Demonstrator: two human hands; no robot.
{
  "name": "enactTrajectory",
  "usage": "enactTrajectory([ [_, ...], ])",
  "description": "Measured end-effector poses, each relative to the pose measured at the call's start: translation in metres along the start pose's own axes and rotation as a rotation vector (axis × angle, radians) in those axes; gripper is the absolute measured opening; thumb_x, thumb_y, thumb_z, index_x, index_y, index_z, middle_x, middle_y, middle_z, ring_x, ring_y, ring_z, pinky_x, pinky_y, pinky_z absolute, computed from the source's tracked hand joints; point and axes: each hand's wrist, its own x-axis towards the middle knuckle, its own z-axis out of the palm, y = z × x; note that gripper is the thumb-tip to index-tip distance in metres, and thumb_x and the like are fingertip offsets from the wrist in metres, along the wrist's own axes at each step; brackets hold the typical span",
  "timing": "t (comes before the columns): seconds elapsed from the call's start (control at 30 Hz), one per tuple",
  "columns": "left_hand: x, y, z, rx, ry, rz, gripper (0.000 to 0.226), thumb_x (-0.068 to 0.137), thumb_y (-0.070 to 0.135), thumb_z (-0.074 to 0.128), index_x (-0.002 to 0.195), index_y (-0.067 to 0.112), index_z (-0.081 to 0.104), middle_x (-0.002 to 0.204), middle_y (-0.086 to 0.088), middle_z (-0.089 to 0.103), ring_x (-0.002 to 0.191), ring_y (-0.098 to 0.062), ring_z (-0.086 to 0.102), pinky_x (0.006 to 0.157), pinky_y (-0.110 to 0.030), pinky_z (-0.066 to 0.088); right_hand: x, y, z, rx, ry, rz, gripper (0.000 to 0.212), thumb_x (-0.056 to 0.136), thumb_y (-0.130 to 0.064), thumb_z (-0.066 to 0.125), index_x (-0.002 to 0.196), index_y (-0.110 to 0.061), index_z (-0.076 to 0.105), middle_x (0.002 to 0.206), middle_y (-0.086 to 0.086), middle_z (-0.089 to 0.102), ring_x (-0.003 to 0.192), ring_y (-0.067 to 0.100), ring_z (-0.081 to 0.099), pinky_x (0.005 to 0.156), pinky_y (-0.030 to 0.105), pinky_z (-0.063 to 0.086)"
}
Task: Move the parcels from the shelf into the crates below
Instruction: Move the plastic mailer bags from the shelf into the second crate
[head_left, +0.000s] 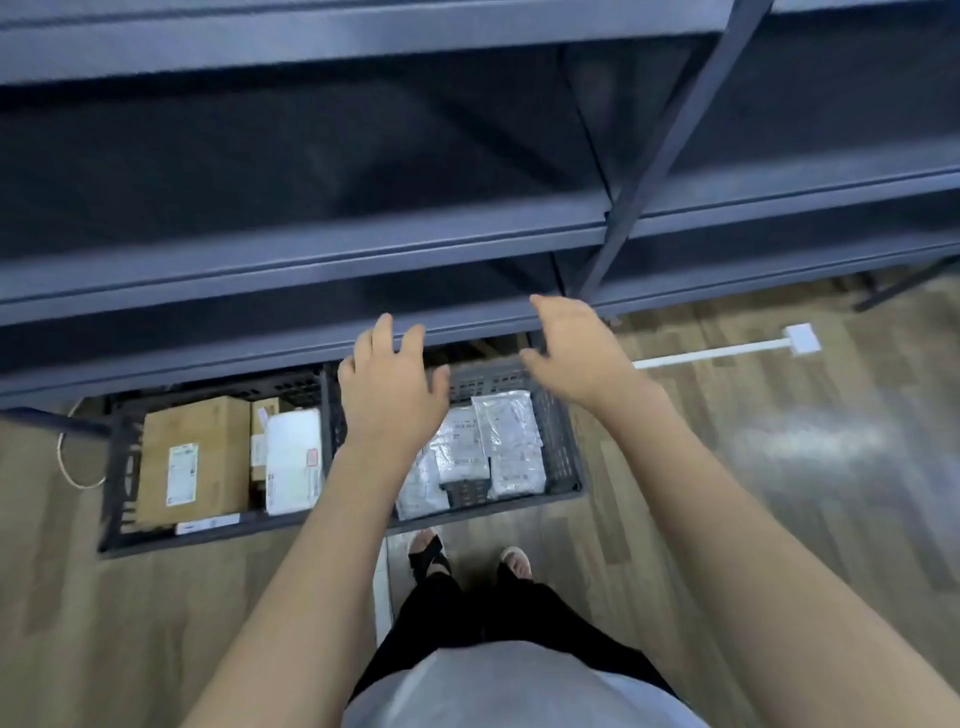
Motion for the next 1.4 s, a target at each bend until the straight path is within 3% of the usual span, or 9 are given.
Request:
enactTrajectory([
  [0.1,-0.008,-0.003,-0.019,-0.013,0.028,0.005,0.055,0.095,0.042,0.044,0.144,0.02,0.033,0.155,-0.011,0.017,0.141,-0.028,0.018,0.109,-0.044,0.023,-0.008,-0.024,-0.008,-0.003,-0.013,-0.043,0.065,0.093,-0.025,0.054,0.148,-0.004,0.026,0.151,0.012,0.032,0.14,0.025,0.026,0.116,0.032,0.019],
  [0.2,-0.002,-0.013,-0.046,0.018,0.078,0.033,0.055,0.096,0.043,0.043,0.145,0.021,0.03,0.154,-0.008,0.018,0.14,-0.026,0.018,0.11,-0.043,0.022,-0.004,-0.045,-0.026,-0.023,0.015,-0.093,0.064,0.094,-0.025,0.053,0.148,-0.006,0.025,0.152,0.01,0.031,0.141,0.024,0.024,0.115,0.03,0.019],
  [0.4,0.028,-0.044,-0.11,0.019,0.224,0.007,0.05,0.096,0.041,0.042,0.141,0.019,0.036,0.139,-0.006,0.044,0.123,-0.028,0.043,0.095,-0.039,0.037,0.016,-0.08,-0.076,-0.096,0.152,-0.115,0.063,0.096,-0.029,0.051,0.15,-0.011,0.024,0.153,0.007,0.028,0.141,0.022,0.023,0.112,0.03,0.021],
  [0.67,0.056,-0.041,-0.152,0.018,0.27,0.052,0.049,0.097,0.04,0.041,0.14,0.019,0.036,0.131,-0.005,0.051,0.116,-0.027,0.05,0.09,-0.038,0.04,0.037,-0.099,-0.115,-0.114,0.267,-0.145,0.062,0.095,-0.028,0.051,0.149,-0.012,0.026,0.149,0.004,0.035,0.137,0.023,0.029,0.109,0.032,0.027],
  [0.83,0.081,-0.032,-0.19,0.07,0.368,0.095,0.049,0.097,0.039,0.041,0.141,0.017,0.036,0.135,-0.006,0.049,0.12,-0.028,0.048,0.093,-0.039,0.039,0.06,-0.103,-0.156,-0.159,0.333,-0.217,0.062,0.094,-0.027,0.051,0.149,-0.011,0.026,0.15,0.006,0.034,0.139,0.024,0.028,0.111,0.032,0.024],
  [1.03,0.123,-0.018,-0.246,0.183,0.51,0.123,0.044,0.095,0.034,0.044,0.133,0.013,0.044,0.124,-0.009,0.055,0.112,-0.03,0.05,0.088,-0.038,0.039,0.099,-0.103,-0.215,-0.26,0.395,-0.274,0.057,0.091,-0.021,0.052,0.143,-0.007,0.034,0.141,0.011,0.044,0.13,0.029,0.037,0.106,0.037,0.033],
  [1.23,0.165,-0.037,-0.283,0.408,0.493,0.033,0.041,0.093,0.029,0.046,0.131,0.013,0.043,0.125,-0.008,0.05,0.112,-0.028,0.047,0.087,-0.037,0.038,0.146,-0.121,-0.25,-0.433,0.399,-0.355,0.049,0.092,-0.026,0.051,0.137,-0.009,0.042,0.135,0.01,0.049,0.125,0.03,0.043,0.101,0.037,0.037],
  [1.4,0.19,-0.065,-0.299,0.58,0.423,-0.039,0.049,0.09,0.02,0.048,0.136,0.014,0.032,0.134,-0.007,0.041,0.12,-0.026,0.042,0.094,-0.036,0.035,0.19,-0.144,-0.257,-0.564,0.34,-0.394,0.054,0.092,-0.028,0.048,0.141,-0.012,0.034,0.139,0.008,0.044,0.127,0.028,0.039,0.103,0.036,0.034],
])
